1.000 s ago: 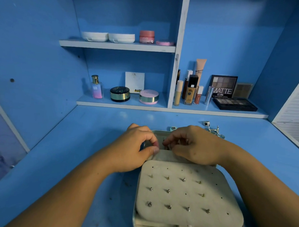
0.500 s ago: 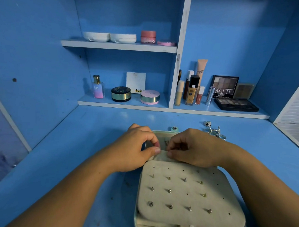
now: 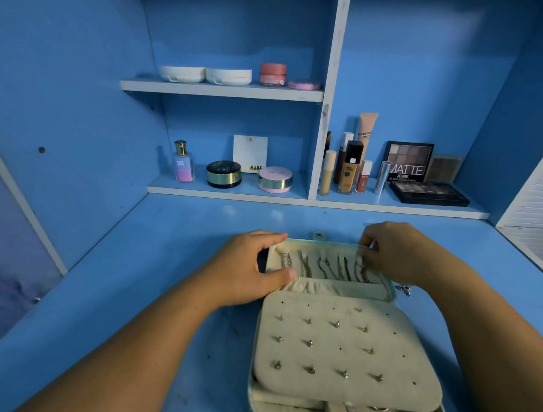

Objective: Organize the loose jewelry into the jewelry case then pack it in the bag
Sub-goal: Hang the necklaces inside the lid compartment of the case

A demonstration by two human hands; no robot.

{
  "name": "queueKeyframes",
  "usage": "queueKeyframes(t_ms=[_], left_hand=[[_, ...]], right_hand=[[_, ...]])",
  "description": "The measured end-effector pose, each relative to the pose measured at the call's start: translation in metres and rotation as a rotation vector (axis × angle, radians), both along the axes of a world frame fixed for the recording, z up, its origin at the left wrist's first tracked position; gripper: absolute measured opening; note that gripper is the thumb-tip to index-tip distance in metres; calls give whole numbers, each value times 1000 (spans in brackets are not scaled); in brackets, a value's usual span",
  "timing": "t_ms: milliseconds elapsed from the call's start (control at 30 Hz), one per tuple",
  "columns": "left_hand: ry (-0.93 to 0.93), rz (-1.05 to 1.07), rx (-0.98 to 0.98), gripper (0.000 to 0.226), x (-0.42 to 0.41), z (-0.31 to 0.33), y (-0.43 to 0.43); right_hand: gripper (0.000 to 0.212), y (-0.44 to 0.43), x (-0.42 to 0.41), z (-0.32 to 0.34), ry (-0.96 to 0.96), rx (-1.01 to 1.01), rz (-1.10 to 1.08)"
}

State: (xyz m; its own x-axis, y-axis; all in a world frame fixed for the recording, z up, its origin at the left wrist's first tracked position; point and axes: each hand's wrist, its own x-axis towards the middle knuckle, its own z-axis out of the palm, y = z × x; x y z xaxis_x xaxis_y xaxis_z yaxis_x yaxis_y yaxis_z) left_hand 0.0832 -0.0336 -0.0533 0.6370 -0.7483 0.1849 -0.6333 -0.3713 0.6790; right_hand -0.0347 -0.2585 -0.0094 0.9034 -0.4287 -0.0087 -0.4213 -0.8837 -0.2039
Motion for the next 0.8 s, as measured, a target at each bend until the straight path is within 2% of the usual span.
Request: queueKeyframes(t_ms=[100, 233, 333, 467, 600, 667, 800], left_hand=[[-14, 9, -2, 82, 1, 0, -1], [-28, -22, 50, 71, 6, 1, -3], [-26, -28, 50, 71, 6, 0, -3], [-35, -36, 36, 72, 6, -1, -1], [-48, -45, 10, 74, 7, -1, -3], [-39, -51, 3, 75, 8, -2, -4], [-19, -51, -19, 77, 9, -4, -4]], right_hand=[[13, 1, 4, -3, -81, 53, -49], [14, 1, 6, -5, -109, 67, -58], [12, -6, 0, 2, -60, 108, -18], [11, -29, -27, 26, 22, 165, -70], [9, -45, -46, 42, 264, 65, -40], [11, -48, -49, 38, 329, 91, -33], [14, -52, -56, 19, 204, 272, -52]])
